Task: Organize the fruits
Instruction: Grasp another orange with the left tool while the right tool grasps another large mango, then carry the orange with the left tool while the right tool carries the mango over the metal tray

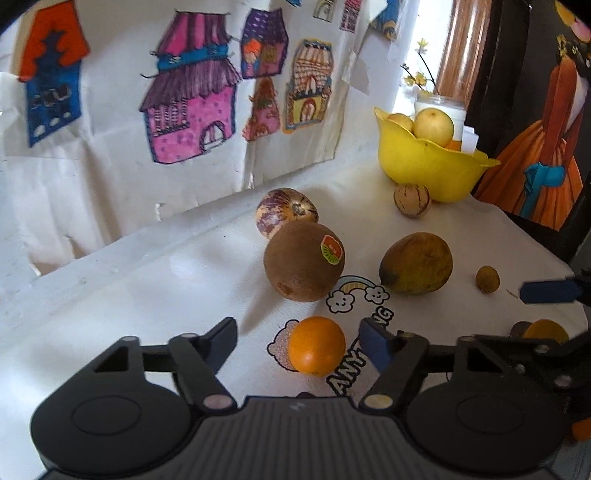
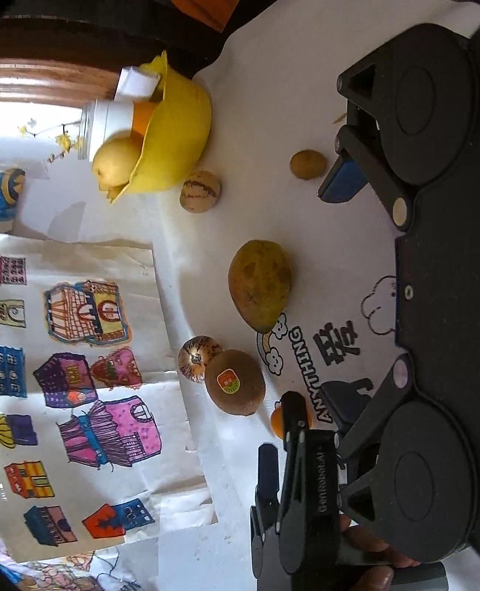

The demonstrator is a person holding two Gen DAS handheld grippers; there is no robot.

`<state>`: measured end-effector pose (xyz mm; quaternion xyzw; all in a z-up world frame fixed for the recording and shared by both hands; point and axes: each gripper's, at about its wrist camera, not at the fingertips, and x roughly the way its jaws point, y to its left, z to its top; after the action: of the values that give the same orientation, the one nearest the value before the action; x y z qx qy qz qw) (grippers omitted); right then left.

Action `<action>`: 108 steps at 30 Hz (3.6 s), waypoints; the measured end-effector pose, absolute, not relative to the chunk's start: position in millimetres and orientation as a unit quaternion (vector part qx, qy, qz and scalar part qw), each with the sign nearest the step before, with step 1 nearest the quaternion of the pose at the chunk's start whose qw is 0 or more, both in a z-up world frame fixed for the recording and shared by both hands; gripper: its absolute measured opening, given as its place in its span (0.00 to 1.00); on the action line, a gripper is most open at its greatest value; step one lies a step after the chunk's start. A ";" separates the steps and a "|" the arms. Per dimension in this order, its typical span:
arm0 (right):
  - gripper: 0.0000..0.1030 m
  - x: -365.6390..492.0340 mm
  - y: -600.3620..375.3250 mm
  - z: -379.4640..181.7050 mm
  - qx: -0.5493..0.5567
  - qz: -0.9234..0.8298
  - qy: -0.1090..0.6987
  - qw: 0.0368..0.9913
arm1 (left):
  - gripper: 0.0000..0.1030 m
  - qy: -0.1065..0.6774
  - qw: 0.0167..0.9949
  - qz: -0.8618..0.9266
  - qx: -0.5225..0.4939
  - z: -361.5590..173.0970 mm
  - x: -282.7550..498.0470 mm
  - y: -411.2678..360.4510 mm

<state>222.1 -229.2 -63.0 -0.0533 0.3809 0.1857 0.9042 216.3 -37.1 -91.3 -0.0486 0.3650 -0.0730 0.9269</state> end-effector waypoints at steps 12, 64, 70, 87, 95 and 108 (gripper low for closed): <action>0.99 244.6 -209.4 -75.2 -0.072 0.194 0.386 0.899 | 0.33 0.362 0.926 -0.099 -0.052 -94.4 224.9 -30.0; 0.75 167.3 -217.6 -15.9 -0.023 0.198 0.353 0.914 | 0.33 0.320 0.941 -0.088 -0.062 -35.4 150.6 -13.4; 0.75 119.3 -231.3 2.4 -0.026 0.189 0.338 0.921 | 0.33 0.302 0.945 -0.109 -0.055 -12.6 116.2 -30.4; 0.75 29.1 -294.4 11.0 -0.013 0.137 0.328 0.934 | 0.33 0.296 0.941 -0.160 -0.028 0.3 54.3 -82.6; 0.75 27.2 -297.9 -4.8 -0.006 0.138 0.340 0.930 | 0.33 0.320 0.935 -0.146 -0.028 -21.0 50.6 -71.8; 0.75 36.9 -283.2 -50.0 -0.005 0.148 0.386 0.910 | 0.33 0.348 0.925 -0.150 -0.015 -51.1 33.8 -71.8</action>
<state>36.9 -283.2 -50.0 -0.0051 0.3865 0.1477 0.9104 33.8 -71.8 -51.1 -0.0146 0.3478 -0.1499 0.9254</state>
